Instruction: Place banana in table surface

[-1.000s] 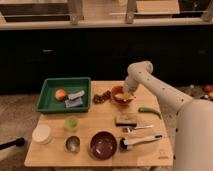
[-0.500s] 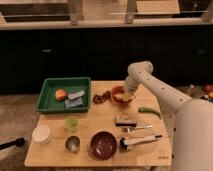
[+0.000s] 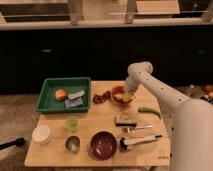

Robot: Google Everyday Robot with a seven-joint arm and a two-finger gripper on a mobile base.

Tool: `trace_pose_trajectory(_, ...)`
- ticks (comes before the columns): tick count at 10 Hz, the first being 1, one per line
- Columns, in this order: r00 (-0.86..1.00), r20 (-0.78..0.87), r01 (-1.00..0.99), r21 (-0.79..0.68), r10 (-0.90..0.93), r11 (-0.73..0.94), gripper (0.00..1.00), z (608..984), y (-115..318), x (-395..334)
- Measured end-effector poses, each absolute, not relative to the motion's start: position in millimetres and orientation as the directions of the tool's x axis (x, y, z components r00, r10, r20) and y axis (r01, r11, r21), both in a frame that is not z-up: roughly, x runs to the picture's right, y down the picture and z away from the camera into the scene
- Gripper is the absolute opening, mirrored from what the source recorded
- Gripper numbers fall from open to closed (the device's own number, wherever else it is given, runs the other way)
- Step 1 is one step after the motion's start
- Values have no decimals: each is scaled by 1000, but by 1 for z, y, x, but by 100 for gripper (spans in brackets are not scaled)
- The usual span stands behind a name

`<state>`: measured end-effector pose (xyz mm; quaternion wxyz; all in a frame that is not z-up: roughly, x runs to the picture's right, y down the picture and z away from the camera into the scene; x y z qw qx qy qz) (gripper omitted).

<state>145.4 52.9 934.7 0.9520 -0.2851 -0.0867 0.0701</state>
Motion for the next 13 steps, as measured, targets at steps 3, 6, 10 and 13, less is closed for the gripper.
trace_pose_trajectory(3, 977, 122, -75, -575, 176, 815, 29, 943, 59, 146)
trace_pose_trajectory(6, 977, 127, -64, -579, 168, 813, 2, 945, 56, 143)
trace_pose_trajectory(10, 977, 137, -59, -567, 164, 822, 0, 937, 46, 143)
trace_pose_trajectory(13, 977, 139, -65, -538, 164, 840, 0, 927, 34, 147)
